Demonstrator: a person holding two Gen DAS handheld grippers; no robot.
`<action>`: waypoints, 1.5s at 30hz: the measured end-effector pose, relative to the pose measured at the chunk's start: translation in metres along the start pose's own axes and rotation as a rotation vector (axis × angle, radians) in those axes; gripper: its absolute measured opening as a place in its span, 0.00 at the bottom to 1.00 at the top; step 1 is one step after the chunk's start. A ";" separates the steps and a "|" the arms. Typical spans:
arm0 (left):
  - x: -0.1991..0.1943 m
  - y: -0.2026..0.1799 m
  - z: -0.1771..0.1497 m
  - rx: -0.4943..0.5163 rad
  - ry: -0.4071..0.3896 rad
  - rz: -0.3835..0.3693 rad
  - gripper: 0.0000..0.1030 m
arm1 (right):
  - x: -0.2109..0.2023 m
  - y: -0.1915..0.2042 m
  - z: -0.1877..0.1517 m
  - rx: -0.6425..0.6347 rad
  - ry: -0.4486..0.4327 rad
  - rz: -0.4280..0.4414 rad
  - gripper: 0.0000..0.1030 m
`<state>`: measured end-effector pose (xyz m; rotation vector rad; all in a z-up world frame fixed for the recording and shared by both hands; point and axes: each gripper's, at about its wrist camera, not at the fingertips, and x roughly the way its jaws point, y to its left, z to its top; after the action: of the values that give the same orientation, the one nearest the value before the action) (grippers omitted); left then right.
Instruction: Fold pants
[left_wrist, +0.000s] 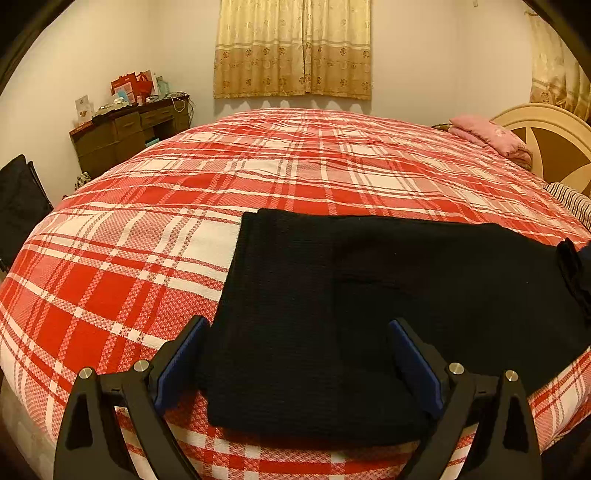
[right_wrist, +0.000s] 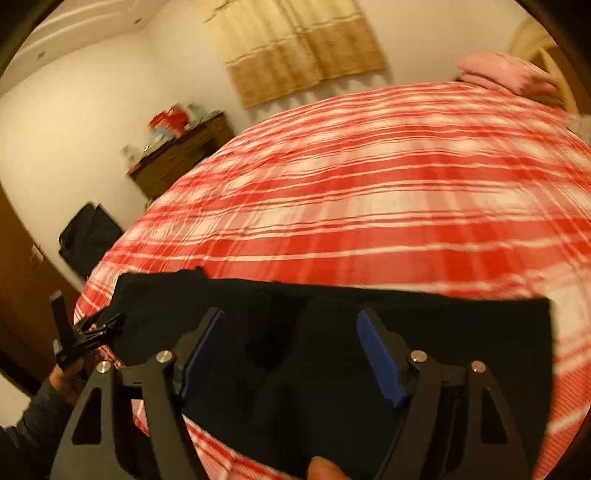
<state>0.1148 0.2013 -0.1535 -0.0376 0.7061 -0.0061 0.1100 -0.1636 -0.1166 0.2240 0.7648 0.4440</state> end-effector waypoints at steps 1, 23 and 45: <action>0.000 0.000 -0.001 0.002 0.000 -0.001 0.94 | 0.013 0.006 0.001 -0.002 0.031 -0.002 0.49; -0.011 0.005 -0.003 -0.021 -0.005 0.003 0.97 | 0.051 0.042 -0.028 -0.151 0.147 0.002 0.08; 0.004 0.035 0.014 -0.212 0.026 -0.281 0.42 | 0.042 0.058 -0.036 -0.191 0.075 0.015 0.67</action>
<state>0.1266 0.2364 -0.1464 -0.3398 0.7209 -0.2013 0.0934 -0.0917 -0.1477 0.0343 0.7887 0.5387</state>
